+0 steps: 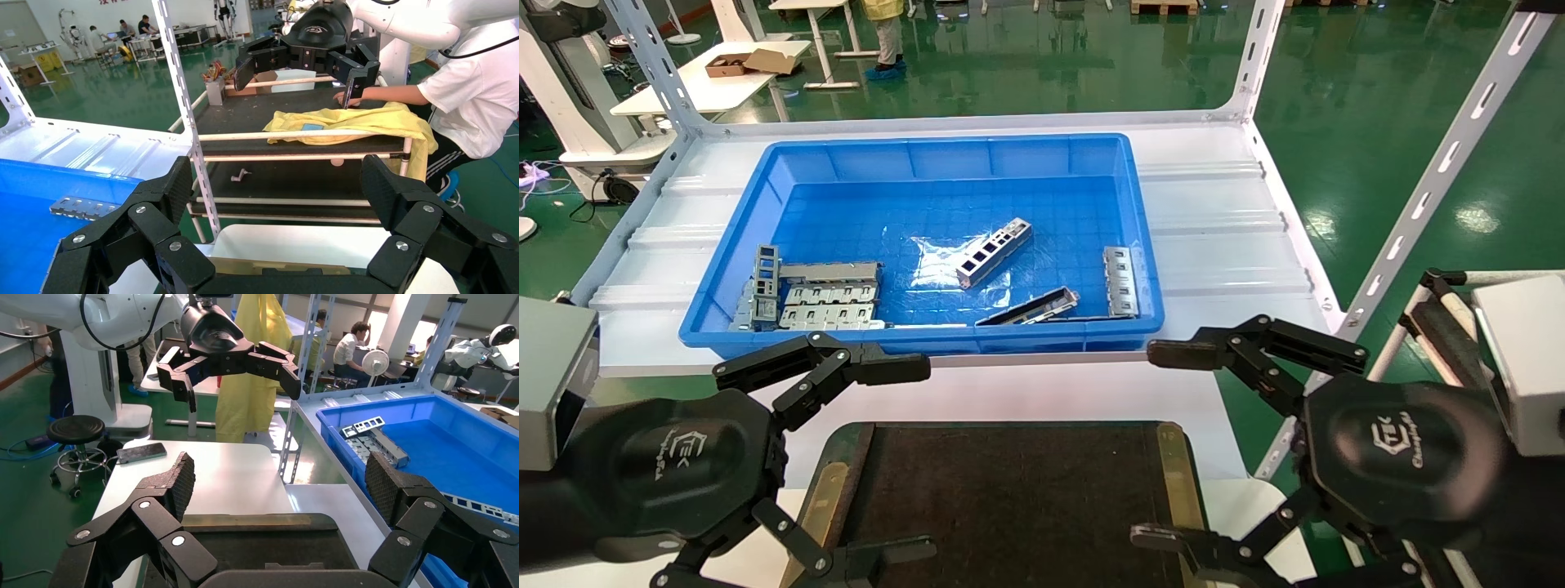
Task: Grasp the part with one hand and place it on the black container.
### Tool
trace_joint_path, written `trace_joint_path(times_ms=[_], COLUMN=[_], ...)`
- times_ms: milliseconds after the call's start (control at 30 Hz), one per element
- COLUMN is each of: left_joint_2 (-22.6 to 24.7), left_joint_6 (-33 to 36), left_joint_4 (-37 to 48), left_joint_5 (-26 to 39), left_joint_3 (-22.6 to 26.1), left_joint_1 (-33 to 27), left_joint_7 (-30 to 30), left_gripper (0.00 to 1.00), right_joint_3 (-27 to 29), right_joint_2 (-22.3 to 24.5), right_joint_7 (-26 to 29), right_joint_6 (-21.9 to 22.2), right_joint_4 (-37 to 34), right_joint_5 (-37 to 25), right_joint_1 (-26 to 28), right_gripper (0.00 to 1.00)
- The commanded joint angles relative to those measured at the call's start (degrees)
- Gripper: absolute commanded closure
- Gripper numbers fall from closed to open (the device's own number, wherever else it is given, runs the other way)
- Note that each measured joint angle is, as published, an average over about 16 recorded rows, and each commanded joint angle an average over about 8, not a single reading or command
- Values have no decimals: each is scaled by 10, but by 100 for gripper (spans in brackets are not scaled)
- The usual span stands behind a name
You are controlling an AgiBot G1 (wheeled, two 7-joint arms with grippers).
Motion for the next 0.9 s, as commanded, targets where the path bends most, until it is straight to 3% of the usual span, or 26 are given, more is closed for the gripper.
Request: trace_joint_path(times_ms=[33,900], left_joint_2=[0,11], left_joint_6=[0,-19], left_joint_4=[0,6], left_joint_5=[0,13], left_joint_3=[0,4], left_joint_1=[0,-8], left_joint_7=[0,-2], left_gripper=[0,0], right_joint_3=[0,0], right_joint_2=[0,0], right_joint_7=[0,0], right_joint_6=[0,0], right_joint_4=[0,0], right_joint_5=[0,0], right_joint_1=[0,0], right_gripper=[0,0])
